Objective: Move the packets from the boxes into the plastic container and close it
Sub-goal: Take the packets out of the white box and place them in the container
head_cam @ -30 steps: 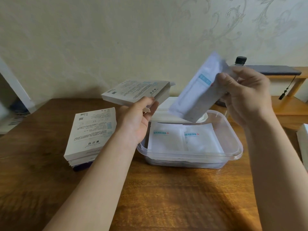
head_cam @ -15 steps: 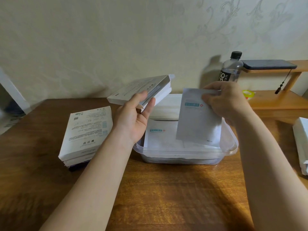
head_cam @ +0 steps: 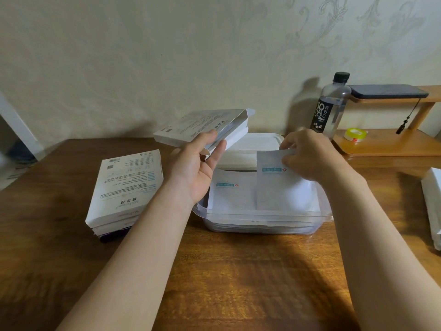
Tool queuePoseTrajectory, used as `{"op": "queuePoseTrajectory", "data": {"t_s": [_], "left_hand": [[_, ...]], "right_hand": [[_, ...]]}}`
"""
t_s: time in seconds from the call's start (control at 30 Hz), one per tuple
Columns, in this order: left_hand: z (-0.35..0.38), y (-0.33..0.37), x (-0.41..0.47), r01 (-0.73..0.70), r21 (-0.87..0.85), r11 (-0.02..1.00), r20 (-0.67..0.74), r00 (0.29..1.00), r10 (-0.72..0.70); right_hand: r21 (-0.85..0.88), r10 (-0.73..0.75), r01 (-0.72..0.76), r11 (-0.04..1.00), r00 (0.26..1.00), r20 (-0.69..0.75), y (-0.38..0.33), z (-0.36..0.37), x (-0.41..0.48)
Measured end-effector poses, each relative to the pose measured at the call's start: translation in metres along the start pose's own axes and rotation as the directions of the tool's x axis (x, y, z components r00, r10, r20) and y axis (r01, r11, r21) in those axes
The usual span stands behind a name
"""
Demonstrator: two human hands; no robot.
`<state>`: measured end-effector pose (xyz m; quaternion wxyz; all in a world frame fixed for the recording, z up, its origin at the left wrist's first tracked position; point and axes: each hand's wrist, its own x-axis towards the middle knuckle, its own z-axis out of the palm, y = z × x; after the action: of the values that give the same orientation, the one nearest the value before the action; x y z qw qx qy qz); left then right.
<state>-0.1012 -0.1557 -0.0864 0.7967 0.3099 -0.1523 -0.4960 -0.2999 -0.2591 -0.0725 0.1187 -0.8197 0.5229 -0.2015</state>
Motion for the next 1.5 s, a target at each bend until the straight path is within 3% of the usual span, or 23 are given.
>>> {"op": "queuePoseTrajectory", "data": {"t_s": [0.13,0.23,0.4,0.5,0.7,0.83,1.5], "left_hand": [[0.0,0.0,0.0,-0.001,0.003,1.0,0.006,1.0,0.001],[0.0,-0.001,0.0,-0.003,0.006,1.0,0.009,1.0,0.003],[0.001,-0.001,-0.002,-0.003,0.015,1.0,0.005,1.0,0.003],[0.003,-0.001,-0.002,-0.015,0.03,0.999,0.0,1.0,0.015],[0.003,-0.002,-0.003,-0.02,0.037,0.999,-0.005,1.0,0.021],[0.003,-0.001,-0.004,-0.029,0.039,0.999,-0.016,0.999,0.029],[0.004,-0.002,-0.006,-0.039,0.087,0.995,0.031,0.999,0.037]], "right_hand": [[-0.185,-0.082,0.084,0.979,0.996,0.016,-0.002,-0.005,-0.003],[-0.158,-0.116,0.145,0.977,0.977,0.178,-0.01,-0.012,-0.009],[-0.168,-0.09,0.216,0.962,0.829,0.552,-0.021,0.0,-0.019],[-0.287,-0.049,0.319,0.903,0.742,0.669,-0.022,0.004,-0.02],[-0.352,-0.064,0.439,0.827,0.695,0.716,-0.013,-0.001,-0.023],[-0.392,-0.073,0.477,0.786,0.702,0.709,-0.01,-0.002,-0.024],[-0.469,0.04,0.515,0.718,0.642,0.765,-0.011,-0.008,-0.013]]}}
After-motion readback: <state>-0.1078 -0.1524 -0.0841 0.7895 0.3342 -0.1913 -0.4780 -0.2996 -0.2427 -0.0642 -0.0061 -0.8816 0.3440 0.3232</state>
